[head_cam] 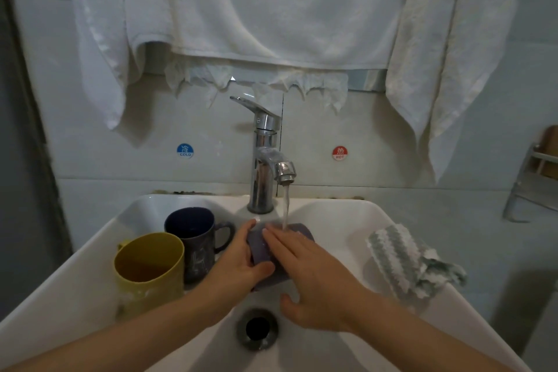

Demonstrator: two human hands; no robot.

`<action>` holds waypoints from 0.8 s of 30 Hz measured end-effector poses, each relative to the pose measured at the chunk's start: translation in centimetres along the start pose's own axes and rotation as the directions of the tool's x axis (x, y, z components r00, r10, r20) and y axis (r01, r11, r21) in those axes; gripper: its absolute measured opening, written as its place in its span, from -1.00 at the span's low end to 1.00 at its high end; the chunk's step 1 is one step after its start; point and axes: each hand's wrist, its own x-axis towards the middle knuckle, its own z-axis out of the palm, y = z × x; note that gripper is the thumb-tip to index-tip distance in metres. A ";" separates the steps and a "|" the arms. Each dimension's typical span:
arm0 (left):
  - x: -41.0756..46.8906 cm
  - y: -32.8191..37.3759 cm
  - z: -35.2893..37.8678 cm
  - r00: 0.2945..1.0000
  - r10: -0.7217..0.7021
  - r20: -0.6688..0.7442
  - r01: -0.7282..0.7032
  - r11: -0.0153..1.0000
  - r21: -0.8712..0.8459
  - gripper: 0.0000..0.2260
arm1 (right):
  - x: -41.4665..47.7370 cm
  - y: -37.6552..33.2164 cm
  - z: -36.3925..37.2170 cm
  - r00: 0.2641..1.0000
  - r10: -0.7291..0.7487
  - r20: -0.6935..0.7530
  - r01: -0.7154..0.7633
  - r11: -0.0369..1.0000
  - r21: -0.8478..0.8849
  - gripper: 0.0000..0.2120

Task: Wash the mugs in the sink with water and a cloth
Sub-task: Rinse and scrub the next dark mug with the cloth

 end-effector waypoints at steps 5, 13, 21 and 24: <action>0.3 -0.2 0.0 1.000 0.004 -0.006 -0.004 0.999 -0.042 -0.28 | 0.1 3.4 -0.3 0.996 0.093 -0.008 -0.093 0.994 -0.056 -0.06; -0.2 0.9 0.2 0.998 0.023 0.065 -0.025 0.999 0.036 -0.03 | 0.2 4.1 -0.2 0.983 0.178 -0.046 -0.163 0.961 0.225 -0.11; -0.1 0.4 0.2 0.991 0.129 -0.031 -0.121 0.972 0.200 -0.38 | 0.6 0.4 0.3 0.992 -0.069 -0.102 0.062 0.996 -0.067 -0.15; -0.3 0.5 0.4 0.990 0.136 -0.033 -0.126 0.969 0.215 -0.39 | 0.1 -1.5 0.6 0.998 -0.065 0.027 0.066 0.998 -0.023 -0.17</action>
